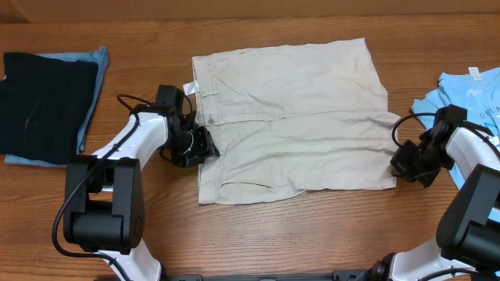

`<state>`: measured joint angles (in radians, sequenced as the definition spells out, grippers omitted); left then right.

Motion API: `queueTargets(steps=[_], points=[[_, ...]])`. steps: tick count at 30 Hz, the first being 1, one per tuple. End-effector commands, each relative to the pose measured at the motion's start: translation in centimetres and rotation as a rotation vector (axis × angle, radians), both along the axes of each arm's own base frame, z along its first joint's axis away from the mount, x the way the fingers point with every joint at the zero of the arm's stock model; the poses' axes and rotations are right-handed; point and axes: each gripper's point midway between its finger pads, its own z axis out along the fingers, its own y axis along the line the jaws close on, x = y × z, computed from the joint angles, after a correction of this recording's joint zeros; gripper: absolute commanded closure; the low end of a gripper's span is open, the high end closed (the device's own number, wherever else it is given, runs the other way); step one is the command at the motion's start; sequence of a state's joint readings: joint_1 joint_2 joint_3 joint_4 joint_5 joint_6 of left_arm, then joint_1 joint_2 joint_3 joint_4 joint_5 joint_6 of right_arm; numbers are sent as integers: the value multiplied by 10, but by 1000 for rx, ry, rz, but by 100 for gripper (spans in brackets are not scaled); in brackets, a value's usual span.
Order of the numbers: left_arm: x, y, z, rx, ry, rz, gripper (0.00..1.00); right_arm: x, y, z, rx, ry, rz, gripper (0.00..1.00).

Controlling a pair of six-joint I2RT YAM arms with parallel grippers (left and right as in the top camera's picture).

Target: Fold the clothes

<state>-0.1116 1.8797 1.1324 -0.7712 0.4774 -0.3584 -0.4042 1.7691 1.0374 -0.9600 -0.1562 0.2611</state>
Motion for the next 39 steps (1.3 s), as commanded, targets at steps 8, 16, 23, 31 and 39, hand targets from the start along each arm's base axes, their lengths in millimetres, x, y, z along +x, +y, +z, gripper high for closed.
queueTargets(steps=[8,16,23,31,39], points=[[3,10,1,79,-12,-23,93,1,0,4,-13,-15,5,96],[-9,42,-9,274,41,-5,95,0,-3,3,-31,-6,3,96],[-6,42,-9,272,31,-3,89,5,19,8,97,-55,51,96],[-6,42,-9,272,28,-3,87,45,21,15,118,-264,166,50],[-5,42,-9,271,25,-3,86,55,26,11,153,-321,213,57]])
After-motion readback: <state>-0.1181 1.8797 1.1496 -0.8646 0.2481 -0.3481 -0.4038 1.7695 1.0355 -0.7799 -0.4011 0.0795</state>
